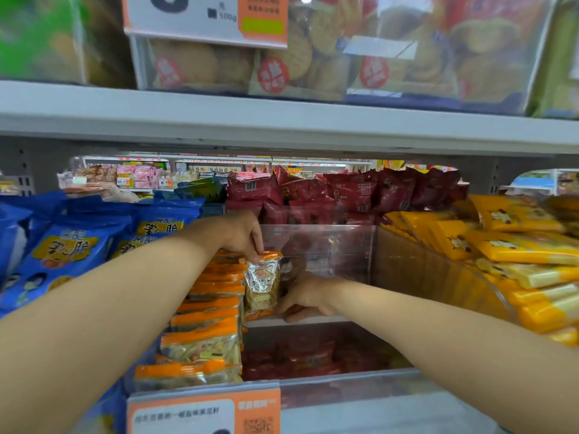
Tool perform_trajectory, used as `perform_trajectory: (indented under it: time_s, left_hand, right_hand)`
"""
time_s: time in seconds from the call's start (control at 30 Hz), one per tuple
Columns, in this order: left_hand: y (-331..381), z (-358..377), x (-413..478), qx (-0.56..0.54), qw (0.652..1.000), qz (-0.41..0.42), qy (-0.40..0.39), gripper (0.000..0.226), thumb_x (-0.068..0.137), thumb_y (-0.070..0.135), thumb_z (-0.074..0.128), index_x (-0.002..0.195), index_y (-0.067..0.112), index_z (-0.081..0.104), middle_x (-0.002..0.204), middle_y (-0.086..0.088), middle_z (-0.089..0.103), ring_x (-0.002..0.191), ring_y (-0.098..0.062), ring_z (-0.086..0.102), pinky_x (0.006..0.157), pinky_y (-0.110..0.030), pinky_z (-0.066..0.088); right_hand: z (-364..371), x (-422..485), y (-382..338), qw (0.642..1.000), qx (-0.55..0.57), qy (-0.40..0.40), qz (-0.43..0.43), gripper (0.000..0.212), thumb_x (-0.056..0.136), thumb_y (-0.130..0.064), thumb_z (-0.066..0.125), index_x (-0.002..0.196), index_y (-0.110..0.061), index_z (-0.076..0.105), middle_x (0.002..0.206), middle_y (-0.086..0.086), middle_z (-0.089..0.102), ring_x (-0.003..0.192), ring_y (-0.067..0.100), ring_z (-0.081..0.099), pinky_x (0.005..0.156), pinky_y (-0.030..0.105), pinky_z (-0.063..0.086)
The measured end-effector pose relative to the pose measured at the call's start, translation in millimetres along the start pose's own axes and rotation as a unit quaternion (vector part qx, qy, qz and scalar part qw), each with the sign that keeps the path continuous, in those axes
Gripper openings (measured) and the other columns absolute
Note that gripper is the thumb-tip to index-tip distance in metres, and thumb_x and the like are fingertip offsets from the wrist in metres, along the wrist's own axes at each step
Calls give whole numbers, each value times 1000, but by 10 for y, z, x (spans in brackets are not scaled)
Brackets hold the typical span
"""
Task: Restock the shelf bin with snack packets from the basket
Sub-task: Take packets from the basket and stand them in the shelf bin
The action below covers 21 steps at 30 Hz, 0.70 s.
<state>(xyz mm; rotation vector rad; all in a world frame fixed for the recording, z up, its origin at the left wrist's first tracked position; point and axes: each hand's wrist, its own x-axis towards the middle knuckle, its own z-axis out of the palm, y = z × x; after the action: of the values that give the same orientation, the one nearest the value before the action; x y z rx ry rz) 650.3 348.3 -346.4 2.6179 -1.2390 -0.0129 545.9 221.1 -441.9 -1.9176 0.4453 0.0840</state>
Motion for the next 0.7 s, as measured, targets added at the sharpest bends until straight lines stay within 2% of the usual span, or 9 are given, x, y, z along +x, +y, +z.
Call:
perform_trajectory:
  time_s: [0.1, 0.23, 0.3, 0.37, 0.43, 0.5, 0.57, 0.63, 0.7]
  left_hand:
    - [13, -27, -53, -2, 1000, -2, 14, 27, 72, 20, 84, 96, 17, 74, 108, 1, 67, 102, -16, 60, 84, -26, 46]
    - [17, -30, -135, -6, 1000, -18, 11, 32, 73, 19, 84, 102, 14, 72, 102, 1, 68, 90, -11, 59, 77, -23, 45]
    - [36, -35, -151, -28, 999, -17, 33, 29, 74, 21, 82, 100, 14, 72, 97, 3, 66, 91, -12, 59, 78, -24, 46]
    - [84, -63, -185, -67, 996, -9, 63, 19, 77, 23, 81, 92, 16, 72, 91, 5, 64, 89, -12, 60, 78, -26, 49]
    - [170, -75, -281, -84, 993, 5, 86, 13, 76, 21, 81, 84, 17, 70, 85, 7, 64, 84, -11, 61, 72, -25, 51]
    - [314, -55, -436, -99, 990, 21, 101, 12, 77, 17, 79, 82, 13, 68, 80, 5, 64, 78, -11, 60, 64, -22, 46]
    - [520, -27, -640, -114, 986, 24, 115, 12, 78, 18, 75, 78, 12, 65, 75, 1, 62, 73, -15, 58, 62, -25, 43]
    - [775, -13, -900, -127, 982, 24, 135, 19, 79, 16, 72, 67, 16, 57, 66, 3, 56, 67, -16, 54, 55, -23, 39]
    - [1060, 7, -1198, -152, 976, 50, 149, 24, 79, 13, 70, 63, 18, 53, 57, 5, 52, 58, -14, 49, 50, -22, 35]
  right_hand:
    - [-46, -87, -21, 1000, -7, -3, 20, 40, 84, 3, 70, 122, -7, 64, 126, 10, 64, 109, 20, 61, 85, 28, 57]
    - [-48, -163, -33, 998, -41, 7, 38, 46, 83, -8, 75, 127, -14, 60, 132, 6, 59, 110, 17, 58, 91, 29, 55]
    - [-54, -221, -65, 996, -72, 6, 53, 46, 85, -10, 73, 129, -13, 58, 127, 7, 59, 109, 17, 59, 93, 30, 54]
    - [-96, -322, -130, 992, -111, 20, 58, 42, 89, -10, 69, 129, -9, 56, 110, 6, 61, 98, 17, 58, 96, 29, 52]
    - [-143, -470, -225, 986, -155, 54, 38, 41, 92, -12, 65, 130, -7, 52, 112, 8, 59, 99, 19, 56, 92, 28, 53]
    - [-165, -740, -331, 969, -233, 86, -6, 39, 94, -19, 63, 129, -4, 53, 122, 11, 59, 103, 22, 59, 86, 27, 53]
    - [-195, -1111, -381, 928, -338, 131, -86, 34, 96, -21, 59, 124, -1, 58, 125, 15, 61, 109, 29, 60, 82, 30, 48]
    - [-242, -1514, -351, 888, -368, 201, -189, 28, 94, -17, 59, 118, -2, 61, 118, 16, 63, 109, 32, 59, 82, 31, 44]
    - [-301, -1872, -222, 851, -342, 294, -271, 22, 87, -15, 64, 107, -7, 64, 102, 10, 66, 99, 29, 61, 78, 32, 45]
